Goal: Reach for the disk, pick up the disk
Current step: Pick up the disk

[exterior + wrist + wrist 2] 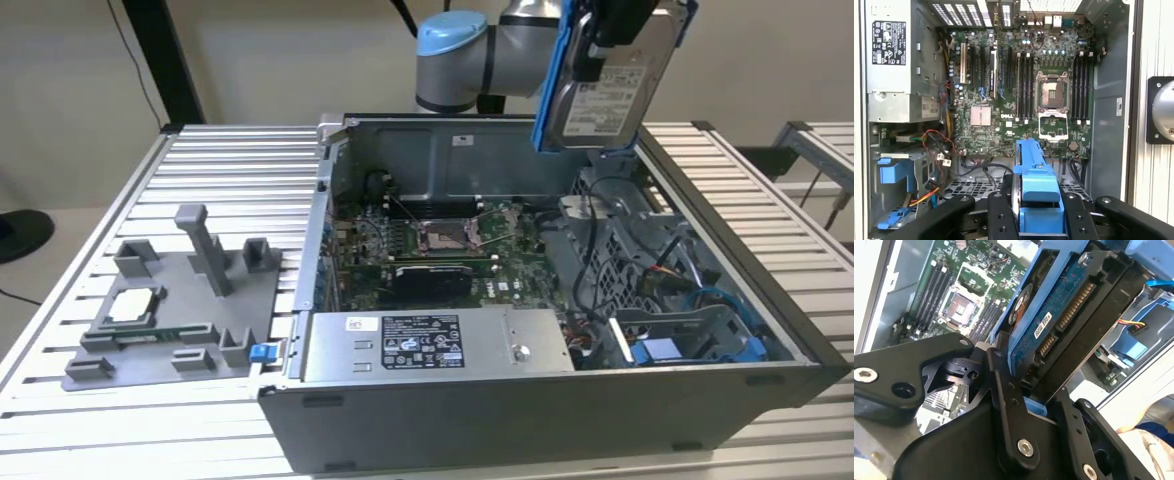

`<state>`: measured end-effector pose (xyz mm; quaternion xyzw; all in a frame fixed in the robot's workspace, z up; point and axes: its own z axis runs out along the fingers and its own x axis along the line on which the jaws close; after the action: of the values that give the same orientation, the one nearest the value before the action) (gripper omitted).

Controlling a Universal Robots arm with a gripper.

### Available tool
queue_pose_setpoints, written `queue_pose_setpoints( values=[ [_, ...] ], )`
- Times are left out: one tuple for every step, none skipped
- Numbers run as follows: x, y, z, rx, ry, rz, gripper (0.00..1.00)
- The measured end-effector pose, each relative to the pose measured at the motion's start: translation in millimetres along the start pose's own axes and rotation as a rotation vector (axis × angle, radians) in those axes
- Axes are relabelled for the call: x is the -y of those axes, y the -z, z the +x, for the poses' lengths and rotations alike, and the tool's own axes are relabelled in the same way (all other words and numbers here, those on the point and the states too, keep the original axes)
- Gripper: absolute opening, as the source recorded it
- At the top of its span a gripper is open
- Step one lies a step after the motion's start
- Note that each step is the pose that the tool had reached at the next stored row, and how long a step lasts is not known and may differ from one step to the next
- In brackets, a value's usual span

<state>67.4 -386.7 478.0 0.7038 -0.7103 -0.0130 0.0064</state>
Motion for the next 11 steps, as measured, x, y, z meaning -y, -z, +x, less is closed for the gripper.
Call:
queue_pose_setpoints(
  values=[
    [0.0,0.1,1.7,-0.0001,0.000,0.0000,0.00],
    [0.0,0.0,3.4,0.0000,0.000,0.0000,0.00],
    [0.0,0.0,5.1,0.0000,0.000,0.0000,0.00],
    [0.1,0.1,6.7,0.0000,0.000,0.0000,0.00],
    [0.1,0.1,8.3,0.0000,0.000,0.0000,0.00],
    [0.1,0.1,10.1,0.0000,0.000,0.0000,0.00],
    [0.1,0.1,11.9,0.0000,0.000,0.0000,0.00],
    [0.1,0.1,13.7,0.0000,0.000,0.0000,0.00],
    [0.1,0.1,15.4,0.0000,0.000,0.0000,0.00],
    [0.2,0.2,17.0,0.0000,0.000,0.0000,0.00],
    [0.2,0.2,18.7,0.0000,0.000,0.0000,0.00]
  ],
)
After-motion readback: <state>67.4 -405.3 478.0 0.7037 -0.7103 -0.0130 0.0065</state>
